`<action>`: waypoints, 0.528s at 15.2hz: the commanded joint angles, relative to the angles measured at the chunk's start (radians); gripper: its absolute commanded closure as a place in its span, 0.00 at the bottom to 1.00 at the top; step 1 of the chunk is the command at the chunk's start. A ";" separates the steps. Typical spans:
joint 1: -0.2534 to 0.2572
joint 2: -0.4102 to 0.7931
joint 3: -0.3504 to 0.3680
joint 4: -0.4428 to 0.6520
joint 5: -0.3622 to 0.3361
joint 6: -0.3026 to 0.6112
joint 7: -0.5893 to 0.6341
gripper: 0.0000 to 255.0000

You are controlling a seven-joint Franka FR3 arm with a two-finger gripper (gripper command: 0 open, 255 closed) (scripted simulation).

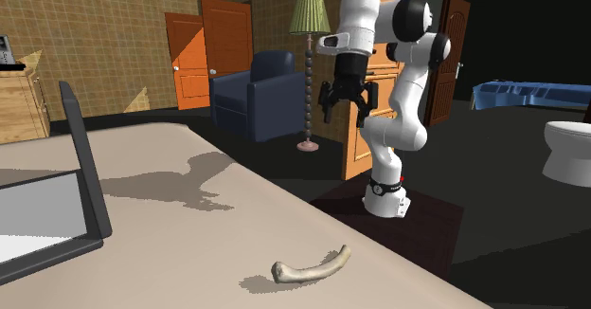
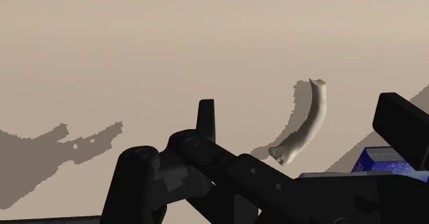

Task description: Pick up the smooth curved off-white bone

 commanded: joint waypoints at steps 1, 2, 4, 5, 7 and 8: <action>-0.003 0.059 0.032 0.010 -0.004 0.046 0.041 0.00; -0.004 0.092 0.048 0.020 -0.008 0.066 0.061 0.00; -0.009 0.159 0.079 0.045 -0.019 0.104 0.104 0.00; -0.011 0.194 0.094 0.059 -0.027 0.122 0.126 0.00; -0.016 0.266 0.123 0.092 -0.047 0.154 0.172 0.00; -0.018 0.303 0.137 0.110 -0.059 0.168 0.196 0.00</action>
